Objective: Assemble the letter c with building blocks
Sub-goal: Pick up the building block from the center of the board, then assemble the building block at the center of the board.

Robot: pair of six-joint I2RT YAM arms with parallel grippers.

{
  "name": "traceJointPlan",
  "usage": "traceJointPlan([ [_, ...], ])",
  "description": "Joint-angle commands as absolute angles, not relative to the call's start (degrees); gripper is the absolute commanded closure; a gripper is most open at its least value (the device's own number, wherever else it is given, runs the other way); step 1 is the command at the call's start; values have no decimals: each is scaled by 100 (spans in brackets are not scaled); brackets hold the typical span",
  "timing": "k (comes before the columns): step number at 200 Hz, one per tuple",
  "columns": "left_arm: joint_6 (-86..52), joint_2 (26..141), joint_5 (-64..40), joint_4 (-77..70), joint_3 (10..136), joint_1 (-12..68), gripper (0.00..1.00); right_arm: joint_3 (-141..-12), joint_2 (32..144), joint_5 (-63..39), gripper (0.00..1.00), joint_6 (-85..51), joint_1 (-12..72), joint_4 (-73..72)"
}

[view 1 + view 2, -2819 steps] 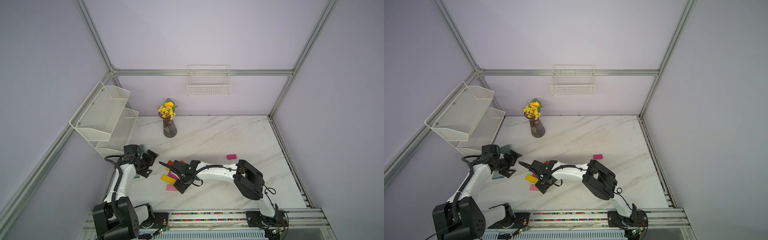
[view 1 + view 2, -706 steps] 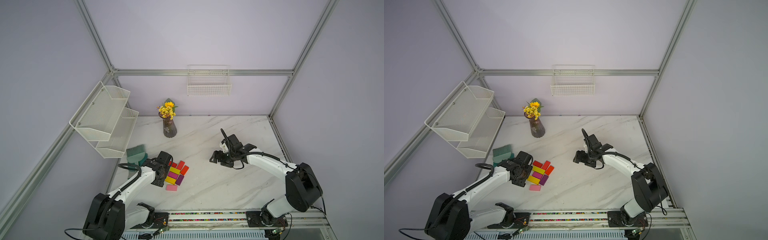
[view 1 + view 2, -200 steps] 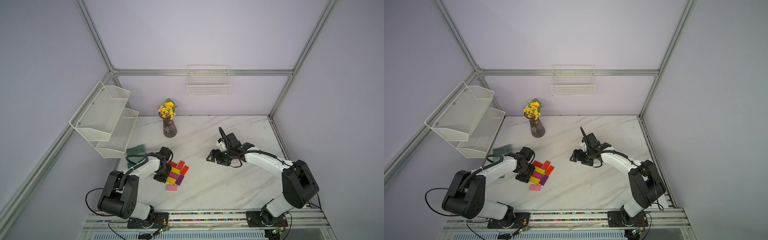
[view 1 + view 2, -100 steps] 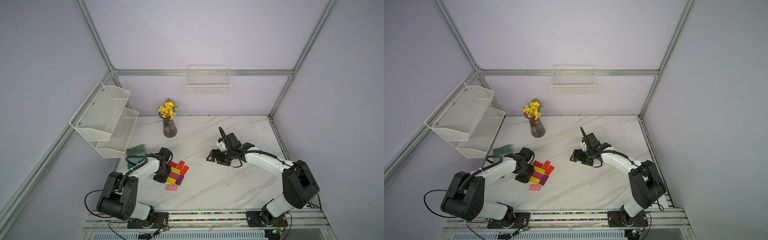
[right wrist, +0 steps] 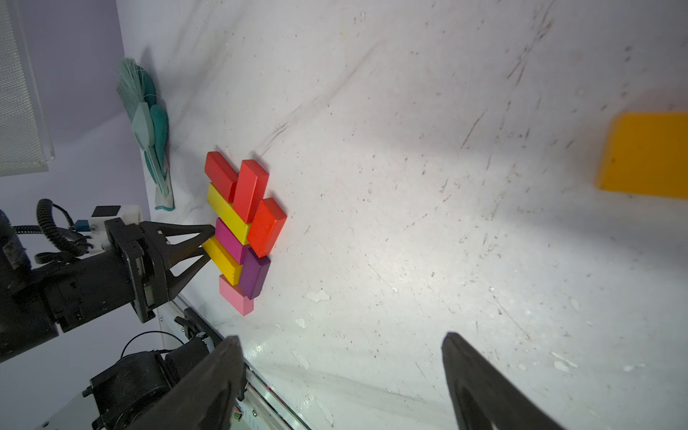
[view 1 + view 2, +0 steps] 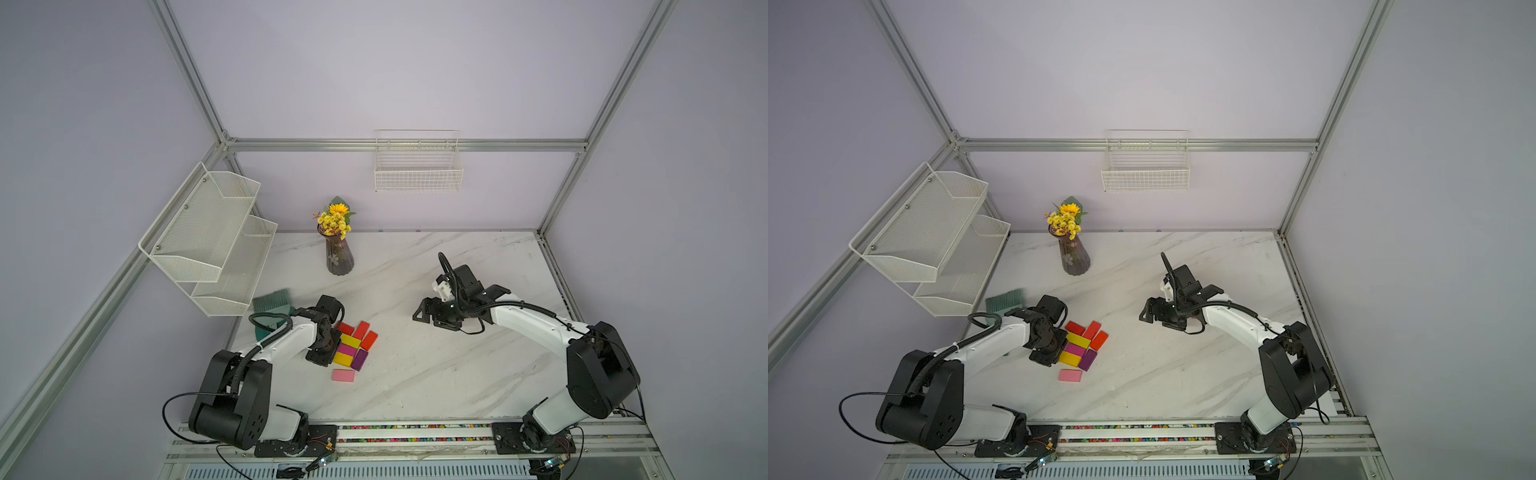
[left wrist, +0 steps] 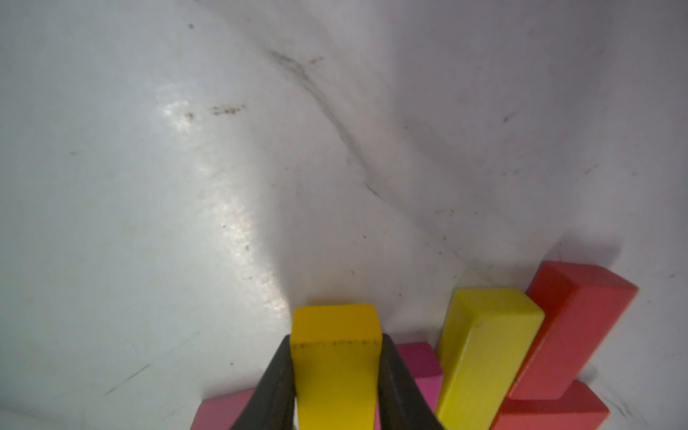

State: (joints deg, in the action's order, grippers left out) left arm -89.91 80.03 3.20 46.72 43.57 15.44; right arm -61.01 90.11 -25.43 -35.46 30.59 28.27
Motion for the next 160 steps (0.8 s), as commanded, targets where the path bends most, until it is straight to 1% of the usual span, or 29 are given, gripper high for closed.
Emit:
traceJointPlan([
  [1,-8659,7905,423,5072,4799,1531,83,-6308,8964,-2582,14,-3494,3081,2804],
  [31,-8141,7906,759,5719,5464,1512,84,-6398,9034,-2653,14,-3555,3075,2777],
  [75,-7146,8042,776,5676,6553,1735,86,-6486,9020,-2656,14,-3831,2841,2770],
  [99,-6864,8784,754,5669,7356,2199,86,-6380,8928,-2591,14,-4069,2494,2827],
  [139,-6571,10163,704,5669,8824,3184,86,-5997,8589,-2470,14,-4304,1569,2991],
  [160,-6460,10920,552,5669,9612,3568,86,-5844,8394,-2373,14,-4309,1136,3177],
])
